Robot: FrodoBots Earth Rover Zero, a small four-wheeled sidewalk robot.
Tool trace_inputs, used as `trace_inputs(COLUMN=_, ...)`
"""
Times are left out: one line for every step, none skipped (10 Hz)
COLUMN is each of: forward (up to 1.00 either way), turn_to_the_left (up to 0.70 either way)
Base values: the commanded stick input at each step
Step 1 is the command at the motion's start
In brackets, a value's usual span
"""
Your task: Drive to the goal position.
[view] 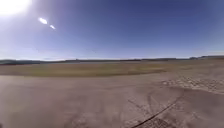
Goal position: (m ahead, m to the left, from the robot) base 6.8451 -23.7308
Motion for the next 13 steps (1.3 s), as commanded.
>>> trace_inputs(forward=1.0, turn_to_the_left=-0.28)
trace_inputs(forward=1.0, turn_to_the_left=-0.1)
trace_inputs(forward=1.0, turn_to_the_left=-0.21)
trace_inputs(forward=1.0, turn_to_the_left=-0.35)
trace_inputs(forward=1.0, turn_to_the_left=-0.4)
trace_inputs(forward=1.0, turn_to_the_left=-0.4)
trace_inputs(forward=1.0, turn_to_the_left=-0.24)
trace_inputs(forward=1.0, turn_to_the_left=-0.09)
trace_inputs(forward=1.0, turn_to_the_left=0.0)
trace_inputs(forward=1.0, turn_to_the_left=0.0)
trace_inputs(forward=1.0, turn_to_the_left=-0.12)
trace_inputs(forward=1.0, turn_to_the_left=-0.29)
trace_inputs(forward=1.0, turn_to_the_left=-0.4)
